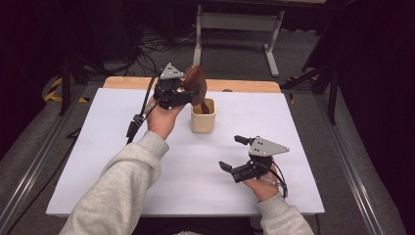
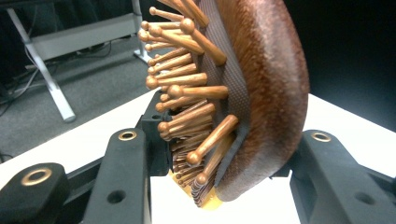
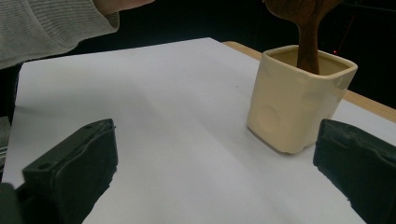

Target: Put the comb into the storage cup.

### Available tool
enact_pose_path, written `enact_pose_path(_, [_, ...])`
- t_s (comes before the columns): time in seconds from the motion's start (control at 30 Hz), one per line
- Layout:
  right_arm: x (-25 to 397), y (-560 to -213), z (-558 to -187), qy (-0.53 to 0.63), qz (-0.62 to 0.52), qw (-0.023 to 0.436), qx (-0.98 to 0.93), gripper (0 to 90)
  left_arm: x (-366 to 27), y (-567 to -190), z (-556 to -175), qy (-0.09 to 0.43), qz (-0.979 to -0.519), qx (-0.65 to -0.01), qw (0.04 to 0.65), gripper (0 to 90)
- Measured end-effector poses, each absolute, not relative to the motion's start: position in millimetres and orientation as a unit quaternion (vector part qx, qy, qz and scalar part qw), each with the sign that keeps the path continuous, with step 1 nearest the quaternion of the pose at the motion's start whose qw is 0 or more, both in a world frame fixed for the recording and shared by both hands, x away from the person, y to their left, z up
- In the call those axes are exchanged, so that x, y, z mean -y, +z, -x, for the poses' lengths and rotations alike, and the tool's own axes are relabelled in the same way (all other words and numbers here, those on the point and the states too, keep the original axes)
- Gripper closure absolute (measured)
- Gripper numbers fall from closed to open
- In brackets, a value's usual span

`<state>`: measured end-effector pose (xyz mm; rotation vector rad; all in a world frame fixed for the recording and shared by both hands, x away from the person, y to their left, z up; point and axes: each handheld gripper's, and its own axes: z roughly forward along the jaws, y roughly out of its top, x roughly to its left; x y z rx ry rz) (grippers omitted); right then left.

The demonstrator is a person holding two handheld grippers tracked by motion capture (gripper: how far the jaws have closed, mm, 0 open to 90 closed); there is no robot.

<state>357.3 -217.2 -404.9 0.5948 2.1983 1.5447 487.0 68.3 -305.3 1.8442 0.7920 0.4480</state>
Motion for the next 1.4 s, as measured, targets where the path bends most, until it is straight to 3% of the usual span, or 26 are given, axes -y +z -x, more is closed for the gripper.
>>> enact_pose_path(0.93, [215.9, -405.5, -357.2, 0.551, -0.21, 0.188, -0.786, 0.6, -61.2, -323.1, -499.6, 0.152, -0.79, -0.342, 0.485, 53.5])
enact_pose_path(1.4, [214.7, -405.9, -357.2, 0.55, -0.208, 0.185, -0.787, 0.6, -65.7, -324.4, -499.2, 0.174, -0.796, -0.35, 0.462, 39.3])
